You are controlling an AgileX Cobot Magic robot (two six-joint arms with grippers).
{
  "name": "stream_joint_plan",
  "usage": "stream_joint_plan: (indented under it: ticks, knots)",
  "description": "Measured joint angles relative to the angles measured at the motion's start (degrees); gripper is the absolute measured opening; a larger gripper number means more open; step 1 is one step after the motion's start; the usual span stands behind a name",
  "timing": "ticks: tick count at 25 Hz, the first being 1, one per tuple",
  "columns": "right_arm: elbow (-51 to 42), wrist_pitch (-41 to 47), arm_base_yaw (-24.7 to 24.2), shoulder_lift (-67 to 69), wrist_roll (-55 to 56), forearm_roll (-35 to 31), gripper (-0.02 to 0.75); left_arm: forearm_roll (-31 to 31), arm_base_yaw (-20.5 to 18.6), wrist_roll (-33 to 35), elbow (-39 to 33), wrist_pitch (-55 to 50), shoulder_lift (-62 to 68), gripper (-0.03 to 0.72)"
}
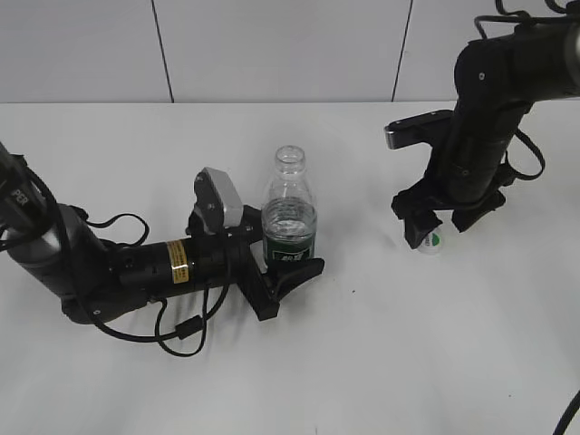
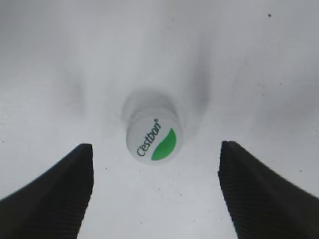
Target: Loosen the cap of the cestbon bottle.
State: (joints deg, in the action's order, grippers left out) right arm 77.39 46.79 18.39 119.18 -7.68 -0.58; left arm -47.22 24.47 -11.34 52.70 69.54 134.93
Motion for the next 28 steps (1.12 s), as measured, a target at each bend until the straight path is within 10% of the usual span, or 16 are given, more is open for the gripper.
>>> stream_joint_plan:
  ticks: [23,28]
  knots:
    - [0.0,4.4,0.0,-3.5,-0.4,0.6,0.59,0.2,0.0,-14.4,-3.3,-0.5,-23.6,0.529]
    - [0.0,5.4,0.0,-8.3,-0.4,0.6,0.59,1.2,0.0,-22.0,-3.4,-14.9,-32.4,0.529]
